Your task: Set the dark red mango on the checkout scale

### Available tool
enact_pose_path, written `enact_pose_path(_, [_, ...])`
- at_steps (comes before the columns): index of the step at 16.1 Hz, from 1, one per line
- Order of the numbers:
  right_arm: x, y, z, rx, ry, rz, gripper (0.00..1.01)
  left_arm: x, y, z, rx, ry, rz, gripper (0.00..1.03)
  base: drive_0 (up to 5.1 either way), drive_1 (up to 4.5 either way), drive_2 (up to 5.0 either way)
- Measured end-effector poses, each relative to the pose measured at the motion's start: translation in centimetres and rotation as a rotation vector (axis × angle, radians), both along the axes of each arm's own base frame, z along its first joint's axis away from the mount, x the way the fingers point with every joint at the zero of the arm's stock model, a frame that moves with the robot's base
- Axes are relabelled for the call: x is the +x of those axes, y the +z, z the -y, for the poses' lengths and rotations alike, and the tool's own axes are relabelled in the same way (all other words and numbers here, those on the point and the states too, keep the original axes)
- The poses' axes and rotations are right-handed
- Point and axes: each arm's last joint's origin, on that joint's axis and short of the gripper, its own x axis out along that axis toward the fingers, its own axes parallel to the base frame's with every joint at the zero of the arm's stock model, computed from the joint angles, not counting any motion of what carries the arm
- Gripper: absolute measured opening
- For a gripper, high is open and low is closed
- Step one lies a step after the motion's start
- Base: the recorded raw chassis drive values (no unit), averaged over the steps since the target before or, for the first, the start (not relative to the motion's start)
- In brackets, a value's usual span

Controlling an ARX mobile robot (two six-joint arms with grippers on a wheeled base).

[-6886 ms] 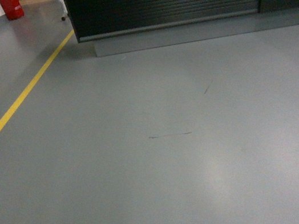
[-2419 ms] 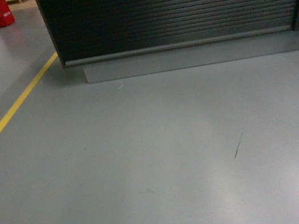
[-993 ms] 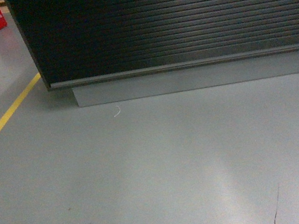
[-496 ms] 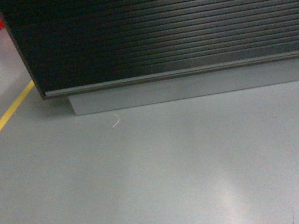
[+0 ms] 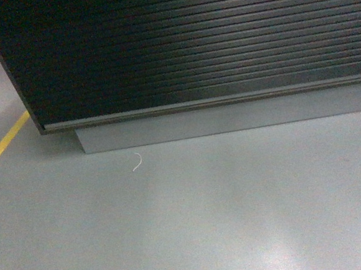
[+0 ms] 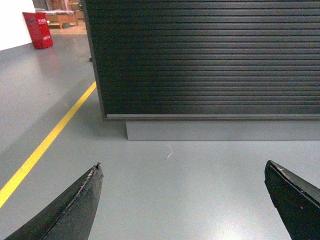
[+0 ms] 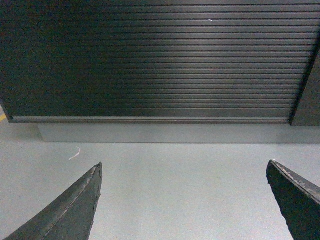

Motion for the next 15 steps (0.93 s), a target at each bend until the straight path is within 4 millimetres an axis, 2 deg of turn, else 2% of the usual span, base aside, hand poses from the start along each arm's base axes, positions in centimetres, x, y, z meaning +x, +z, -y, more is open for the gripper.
enact_pose_path(15, [0.00,0.01,0.00,0.000,0.000,0.001,0.98,0.00,0.01,0.00,0.000,0.000,0.000,0.98,0.0,2.97,-3.1])
